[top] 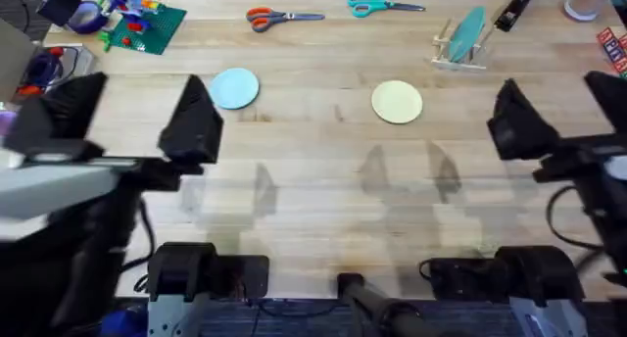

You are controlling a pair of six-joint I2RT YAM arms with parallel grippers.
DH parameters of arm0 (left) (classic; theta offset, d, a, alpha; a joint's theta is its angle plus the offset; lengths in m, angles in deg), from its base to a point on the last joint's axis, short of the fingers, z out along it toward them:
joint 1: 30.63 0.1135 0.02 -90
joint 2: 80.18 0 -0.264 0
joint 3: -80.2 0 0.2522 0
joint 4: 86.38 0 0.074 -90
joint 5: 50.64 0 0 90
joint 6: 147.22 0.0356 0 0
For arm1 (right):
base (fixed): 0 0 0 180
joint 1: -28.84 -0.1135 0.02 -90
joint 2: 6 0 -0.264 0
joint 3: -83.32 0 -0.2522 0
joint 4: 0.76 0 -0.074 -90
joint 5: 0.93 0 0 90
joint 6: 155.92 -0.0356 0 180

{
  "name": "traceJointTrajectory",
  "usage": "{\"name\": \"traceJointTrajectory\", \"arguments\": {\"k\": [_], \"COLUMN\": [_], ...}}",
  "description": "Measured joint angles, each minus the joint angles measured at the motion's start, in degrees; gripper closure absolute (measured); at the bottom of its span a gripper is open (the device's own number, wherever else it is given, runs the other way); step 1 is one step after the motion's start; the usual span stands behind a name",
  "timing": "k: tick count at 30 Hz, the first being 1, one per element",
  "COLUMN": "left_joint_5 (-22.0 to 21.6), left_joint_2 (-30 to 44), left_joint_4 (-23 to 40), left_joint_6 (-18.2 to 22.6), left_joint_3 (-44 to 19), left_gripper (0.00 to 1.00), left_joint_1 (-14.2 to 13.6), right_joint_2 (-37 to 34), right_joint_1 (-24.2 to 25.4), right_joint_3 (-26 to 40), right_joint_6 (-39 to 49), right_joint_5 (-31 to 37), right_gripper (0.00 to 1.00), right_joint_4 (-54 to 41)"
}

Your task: Pick up the plates from the table one by one and place each into a slot on the dish rack.

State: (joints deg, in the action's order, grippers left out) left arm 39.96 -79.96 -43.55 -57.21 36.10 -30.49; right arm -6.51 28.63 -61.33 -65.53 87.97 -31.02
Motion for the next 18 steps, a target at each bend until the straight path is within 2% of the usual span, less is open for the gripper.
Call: {"name": "traceJointTrajectory", "arguments": {"k": [7, 13, 18], "left_joint_5": [0.0, 0.3, 2.9], "left_joint_2": [7.1, 19.6, 31.7], "left_joint_4": [8.3, 15.1, 20.5], "left_joint_6": [0.0, 0.0, 0.0], "left_joint_3": [-12.1, -22.8, -31.6], "left_gripper": [0.007, 0.008, 0.007], "left_joint_1": [0.0, 0.0, 0.0], "right_joint_2": [-6.1, -14.4, -22.9], "right_joint_1": [0.0, 0.0, 0.0], "right_joint_3": [12.8, 23.9, 31.1], "right_joint_6": [0.0, 0.0, 0.0], "right_joint_5": [-0.2, -0.2, -0.2], "right_gripper": [0.007, 0.008, 0.007], "right_joint_4": [-13.1, -23.1, -27.1]}}
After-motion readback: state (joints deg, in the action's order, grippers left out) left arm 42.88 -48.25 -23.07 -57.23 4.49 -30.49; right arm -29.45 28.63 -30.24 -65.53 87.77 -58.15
